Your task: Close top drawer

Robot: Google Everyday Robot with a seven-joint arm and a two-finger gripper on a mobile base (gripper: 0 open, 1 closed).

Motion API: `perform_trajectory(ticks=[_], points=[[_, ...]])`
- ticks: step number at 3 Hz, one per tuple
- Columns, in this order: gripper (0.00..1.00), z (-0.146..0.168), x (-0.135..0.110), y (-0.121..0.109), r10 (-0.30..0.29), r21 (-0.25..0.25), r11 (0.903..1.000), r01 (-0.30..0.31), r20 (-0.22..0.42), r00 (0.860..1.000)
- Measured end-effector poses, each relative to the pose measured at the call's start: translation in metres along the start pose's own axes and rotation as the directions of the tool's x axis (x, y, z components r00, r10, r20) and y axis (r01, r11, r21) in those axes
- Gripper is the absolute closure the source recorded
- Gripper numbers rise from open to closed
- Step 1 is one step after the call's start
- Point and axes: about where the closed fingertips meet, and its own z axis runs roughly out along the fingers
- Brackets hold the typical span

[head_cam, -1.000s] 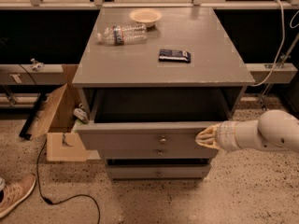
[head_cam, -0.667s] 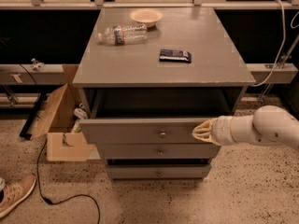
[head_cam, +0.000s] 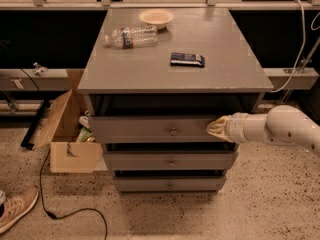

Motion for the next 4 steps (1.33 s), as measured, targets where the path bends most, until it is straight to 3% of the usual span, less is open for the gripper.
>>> perform_trajectory(ticks=[1, 2, 3, 4], points=[[1.0, 0.007, 0.006, -0.012, 0.056, 0.02, 0.9982, -0.056, -0.017, 0.998], [1.0, 0.006, 0.006, -0.011, 0.056, 0.02, 0.9982, -0.056, -0.017, 0.998], [1.0, -0.006, 0.011, -0.007, 0.067, 0.018, 0.9976, -0.067, -0.017, 0.998], [1.0, -0.046, 0.023, 0.016, 0.071, -0.025, 0.9972, -0.07, 0.02, 0.997]])
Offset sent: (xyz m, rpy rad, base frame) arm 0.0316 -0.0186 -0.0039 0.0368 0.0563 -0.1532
